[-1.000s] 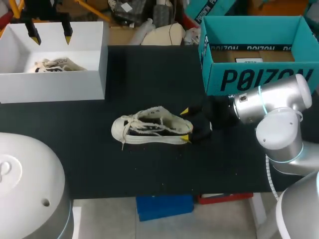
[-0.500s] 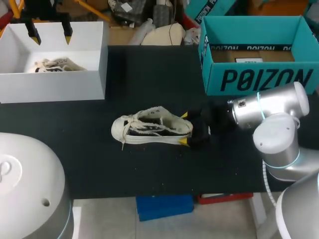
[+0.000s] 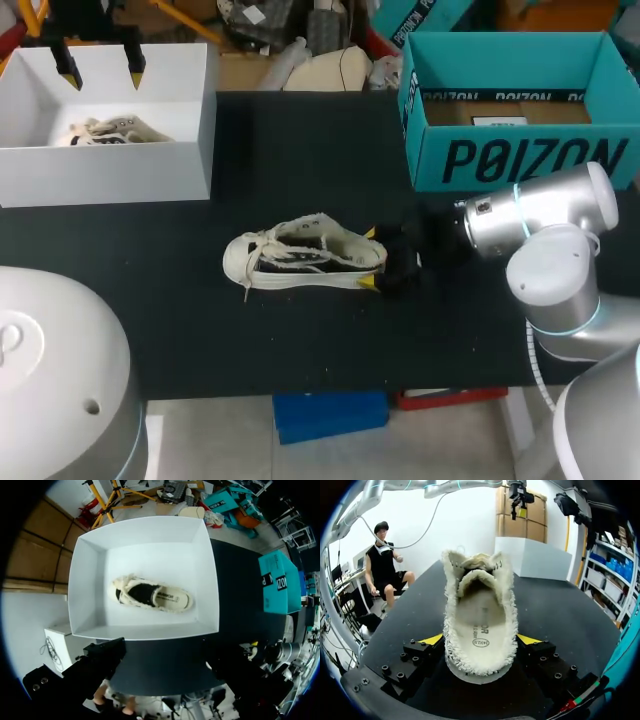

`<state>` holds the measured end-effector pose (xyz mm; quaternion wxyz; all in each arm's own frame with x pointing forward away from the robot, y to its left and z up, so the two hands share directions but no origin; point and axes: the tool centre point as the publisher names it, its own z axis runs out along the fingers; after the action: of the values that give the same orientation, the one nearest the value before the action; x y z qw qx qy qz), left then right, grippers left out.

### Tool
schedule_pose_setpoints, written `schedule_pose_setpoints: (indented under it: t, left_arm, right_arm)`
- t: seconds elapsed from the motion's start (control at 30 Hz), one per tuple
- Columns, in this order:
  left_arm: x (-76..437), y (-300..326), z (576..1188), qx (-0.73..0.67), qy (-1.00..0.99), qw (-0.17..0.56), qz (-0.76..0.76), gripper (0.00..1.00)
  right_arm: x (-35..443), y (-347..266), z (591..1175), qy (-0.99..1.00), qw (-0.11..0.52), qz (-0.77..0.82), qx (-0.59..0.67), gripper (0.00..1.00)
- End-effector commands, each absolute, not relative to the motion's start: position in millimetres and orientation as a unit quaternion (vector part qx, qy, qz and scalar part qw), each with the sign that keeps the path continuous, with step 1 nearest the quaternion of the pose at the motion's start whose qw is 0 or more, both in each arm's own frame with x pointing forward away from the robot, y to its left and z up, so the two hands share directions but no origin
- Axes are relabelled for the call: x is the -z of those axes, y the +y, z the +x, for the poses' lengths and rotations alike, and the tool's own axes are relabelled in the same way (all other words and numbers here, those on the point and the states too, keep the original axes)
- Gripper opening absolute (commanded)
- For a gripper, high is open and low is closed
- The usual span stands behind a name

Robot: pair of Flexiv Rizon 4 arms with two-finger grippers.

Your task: Take the shoe out of the shoebox, open the shoe tongue, remove and reinsert the insole, then place the shoe into the shoebox

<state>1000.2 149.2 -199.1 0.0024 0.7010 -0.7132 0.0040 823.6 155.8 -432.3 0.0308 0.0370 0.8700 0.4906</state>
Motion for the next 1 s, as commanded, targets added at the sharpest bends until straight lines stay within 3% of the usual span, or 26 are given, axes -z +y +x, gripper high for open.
schedule_pose_setpoints:
  t: [0.03,0.2,0.63,1.0]
  left_arm:
    - [178.5,133.7,1003.6,0.007,-0.707,0.020,0.707,1.00]
    - [166.8,83.6,981.8,0.006,-0.695,0.061,0.716,1.00]
    - [202.1,-43.8,897.5,0.040,-0.758,-0.005,0.651,1.00]
    - [204.6,-49.0,893.4,0.035,-0.770,-0.001,0.638,1.00]
  right_arm:
    - [433.3,157.3,825.0,0.870,0.031,0.038,-0.490,0.00]
    - [433.3,157.3,825.0,0.870,0.031,0.038,-0.490,0.00]
    - [433.3,157.3,825.0,0.870,0.031,0.038,-0.490,0.00]
    - [433.3,157.3,825.0,0.870,0.031,0.038,-0.490,0.00]
